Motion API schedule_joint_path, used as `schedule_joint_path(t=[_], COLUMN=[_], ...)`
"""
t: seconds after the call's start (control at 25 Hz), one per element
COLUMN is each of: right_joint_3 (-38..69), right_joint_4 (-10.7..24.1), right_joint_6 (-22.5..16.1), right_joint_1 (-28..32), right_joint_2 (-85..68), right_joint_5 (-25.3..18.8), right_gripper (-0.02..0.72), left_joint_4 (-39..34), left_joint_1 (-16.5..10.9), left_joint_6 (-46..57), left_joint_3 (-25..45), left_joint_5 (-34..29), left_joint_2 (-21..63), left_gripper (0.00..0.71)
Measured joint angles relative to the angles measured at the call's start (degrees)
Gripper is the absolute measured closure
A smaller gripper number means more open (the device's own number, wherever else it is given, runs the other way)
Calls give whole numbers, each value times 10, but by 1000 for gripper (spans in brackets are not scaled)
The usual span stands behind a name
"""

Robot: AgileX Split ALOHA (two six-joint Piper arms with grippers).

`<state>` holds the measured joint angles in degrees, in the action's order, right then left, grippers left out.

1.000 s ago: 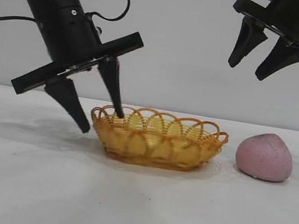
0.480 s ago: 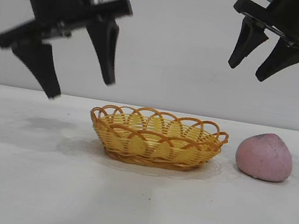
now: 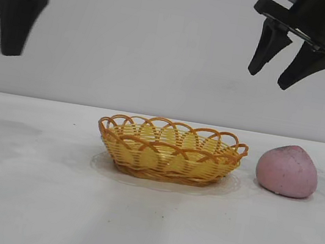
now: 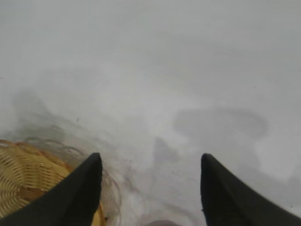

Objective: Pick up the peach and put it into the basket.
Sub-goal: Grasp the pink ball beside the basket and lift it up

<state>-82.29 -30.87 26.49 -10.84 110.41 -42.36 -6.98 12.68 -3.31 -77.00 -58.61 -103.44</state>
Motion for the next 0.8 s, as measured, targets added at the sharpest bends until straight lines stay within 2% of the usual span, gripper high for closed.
schedule_joint_path(t=[0.24, 0.36, 0.56, 0.8], right_joint_3=[0, 0, 0, 0], right_joint_4=[5, 8, 10, 10], right_joint_6=[0, 0, 1, 1], right_joint_1=[0, 0, 0, 0], right_joint_2=[0, 0, 0, 0], right_joint_5=[-1, -1, -1, -1], right_gripper=[273, 273, 273, 273], left_joint_4=[31, 39, 47, 63], left_joint_1=[-112, -146, -156, -156], left_joint_6=[0, 2, 6, 16], left_joint_3=[0, 1, 61, 243], left_joint_5=[-47, -66, -55, -15], left_joint_2=[0, 5, 70, 234], left_gripper=[194, 194, 194, 194])
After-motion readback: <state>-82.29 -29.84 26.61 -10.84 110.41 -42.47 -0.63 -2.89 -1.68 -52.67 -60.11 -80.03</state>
